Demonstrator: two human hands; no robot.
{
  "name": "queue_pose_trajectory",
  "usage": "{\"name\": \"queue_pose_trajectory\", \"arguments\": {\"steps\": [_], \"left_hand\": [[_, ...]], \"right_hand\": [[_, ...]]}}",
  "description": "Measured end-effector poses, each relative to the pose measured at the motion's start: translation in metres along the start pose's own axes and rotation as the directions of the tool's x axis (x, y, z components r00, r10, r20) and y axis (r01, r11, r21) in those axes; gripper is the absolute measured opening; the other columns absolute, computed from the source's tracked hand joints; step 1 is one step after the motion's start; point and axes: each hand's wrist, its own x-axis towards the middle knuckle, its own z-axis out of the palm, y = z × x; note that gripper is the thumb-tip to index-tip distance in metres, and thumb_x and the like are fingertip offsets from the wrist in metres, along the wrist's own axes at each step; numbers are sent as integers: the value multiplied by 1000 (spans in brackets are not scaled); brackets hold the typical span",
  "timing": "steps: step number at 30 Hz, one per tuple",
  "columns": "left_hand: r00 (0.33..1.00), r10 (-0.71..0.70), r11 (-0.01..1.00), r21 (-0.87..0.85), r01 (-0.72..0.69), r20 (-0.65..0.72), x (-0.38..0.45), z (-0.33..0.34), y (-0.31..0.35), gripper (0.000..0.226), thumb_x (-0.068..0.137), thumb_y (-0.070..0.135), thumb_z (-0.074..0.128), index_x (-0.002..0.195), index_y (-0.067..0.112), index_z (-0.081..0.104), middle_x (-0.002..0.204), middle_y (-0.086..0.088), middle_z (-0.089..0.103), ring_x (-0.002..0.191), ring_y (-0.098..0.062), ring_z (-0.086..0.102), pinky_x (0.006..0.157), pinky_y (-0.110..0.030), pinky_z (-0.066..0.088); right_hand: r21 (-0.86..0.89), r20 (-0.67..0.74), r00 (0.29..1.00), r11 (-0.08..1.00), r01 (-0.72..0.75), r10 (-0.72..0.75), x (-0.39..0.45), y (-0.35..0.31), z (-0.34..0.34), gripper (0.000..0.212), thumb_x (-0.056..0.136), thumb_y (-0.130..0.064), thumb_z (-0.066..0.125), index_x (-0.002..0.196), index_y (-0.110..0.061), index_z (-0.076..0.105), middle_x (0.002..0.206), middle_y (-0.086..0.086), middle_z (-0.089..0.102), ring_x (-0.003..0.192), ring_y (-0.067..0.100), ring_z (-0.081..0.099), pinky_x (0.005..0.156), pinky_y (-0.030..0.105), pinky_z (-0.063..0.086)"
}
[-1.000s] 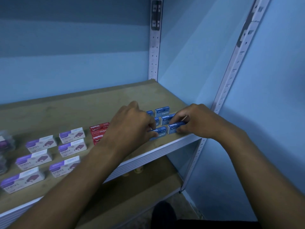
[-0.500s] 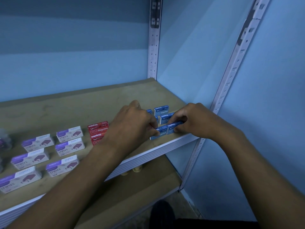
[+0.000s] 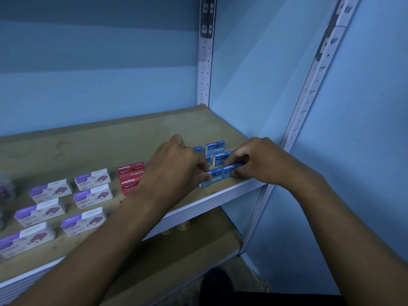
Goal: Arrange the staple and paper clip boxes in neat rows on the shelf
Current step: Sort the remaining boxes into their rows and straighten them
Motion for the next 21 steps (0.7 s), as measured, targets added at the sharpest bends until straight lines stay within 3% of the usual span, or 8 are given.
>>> {"name": "queue_pose_trajectory", "arguments": {"steps": [11, 14, 17, 21], "left_hand": [[1000, 10, 998, -57, -10, -12, 1, 4, -7, 33, 77, 57, 70, 99, 33, 74, 82, 17, 69, 90, -12, 38, 66, -26, 30], [998, -21, 998, -61, 17, -63, 5, 4, -11, 40, 77, 66, 62, 97, 33, 73, 84, 16, 69, 89, -12, 41, 70, -27, 38], [992, -38, 999, -6, 37, -118, 6, 3, -11, 35, 84, 59, 61, 103, 33, 72, 92, 13, 71, 92, -16, 44, 77, -31, 41], [991, -71, 992, 93, 82, -114, 7, 2, -10, 34, 87, 53, 60, 111, 31, 71, 104, 8, 70, 98, -21, 44, 80, -35, 43]], "right_hand": [[-4, 37, 999, 999, 41, -41, 0, 0, -2, 33, 82, -22, 81, 112, -34, 75, 100, -20, 66, 84, -6, 59, 69, 5, 37], [66, -73, 997, 997, 37, -32, -1, 3, -8, 25, 86, -22, 76, 106, -37, 75, 101, -17, 71, 87, -5, 63, 68, 5, 41], [88, -197, 980, 995, 43, -25, 4, 6, -9, 24, 90, -14, 70, 105, -33, 76, 100, -11, 72, 87, 2, 66, 70, 7, 45], [62, -201, 978, 996, 61, -48, 15, 8, 0, 24, 90, -15, 73, 107, -32, 75, 109, -6, 71, 86, 9, 67, 72, 9, 45]]}}
